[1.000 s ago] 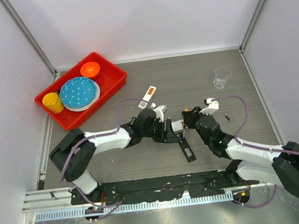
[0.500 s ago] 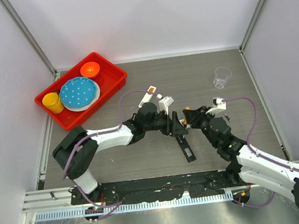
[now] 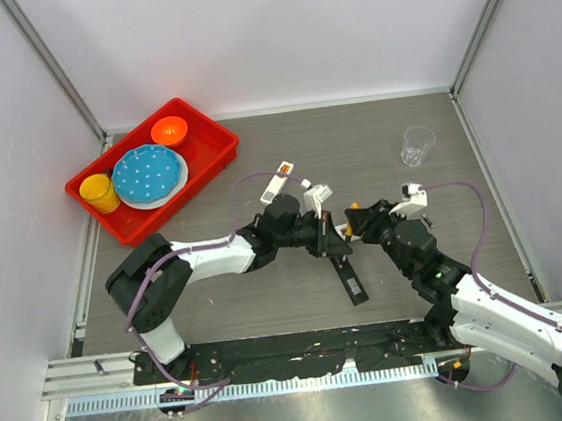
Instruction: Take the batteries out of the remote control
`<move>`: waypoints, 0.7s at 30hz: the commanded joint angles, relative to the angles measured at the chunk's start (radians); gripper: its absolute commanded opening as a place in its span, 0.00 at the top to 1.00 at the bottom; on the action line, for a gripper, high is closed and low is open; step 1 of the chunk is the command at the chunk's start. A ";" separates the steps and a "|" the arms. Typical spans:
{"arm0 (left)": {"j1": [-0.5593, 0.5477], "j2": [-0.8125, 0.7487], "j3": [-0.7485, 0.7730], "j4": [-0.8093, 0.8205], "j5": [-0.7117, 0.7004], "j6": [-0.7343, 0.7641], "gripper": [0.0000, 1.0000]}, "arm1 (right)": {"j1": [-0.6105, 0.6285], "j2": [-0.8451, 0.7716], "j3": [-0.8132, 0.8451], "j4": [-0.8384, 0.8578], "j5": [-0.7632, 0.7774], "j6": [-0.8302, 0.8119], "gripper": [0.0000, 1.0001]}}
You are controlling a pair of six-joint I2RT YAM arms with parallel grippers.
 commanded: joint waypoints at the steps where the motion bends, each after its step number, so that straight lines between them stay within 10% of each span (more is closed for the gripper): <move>1: 0.021 -0.079 -0.008 -0.060 -0.073 0.072 1.00 | 0.005 0.002 0.076 -0.045 -0.035 -0.033 0.47; 7: 0.052 -0.134 -0.047 -0.126 -0.087 0.117 1.00 | -0.013 -0.017 0.107 -0.081 -0.119 -0.064 0.00; 15: 0.064 -0.228 -0.044 -0.336 -0.082 0.245 1.00 | -0.186 0.051 0.177 -0.084 -0.574 -0.071 0.00; 21: 0.066 -0.283 -0.051 -0.407 -0.053 0.305 1.00 | -0.252 0.137 0.216 -0.058 -0.812 -0.062 0.35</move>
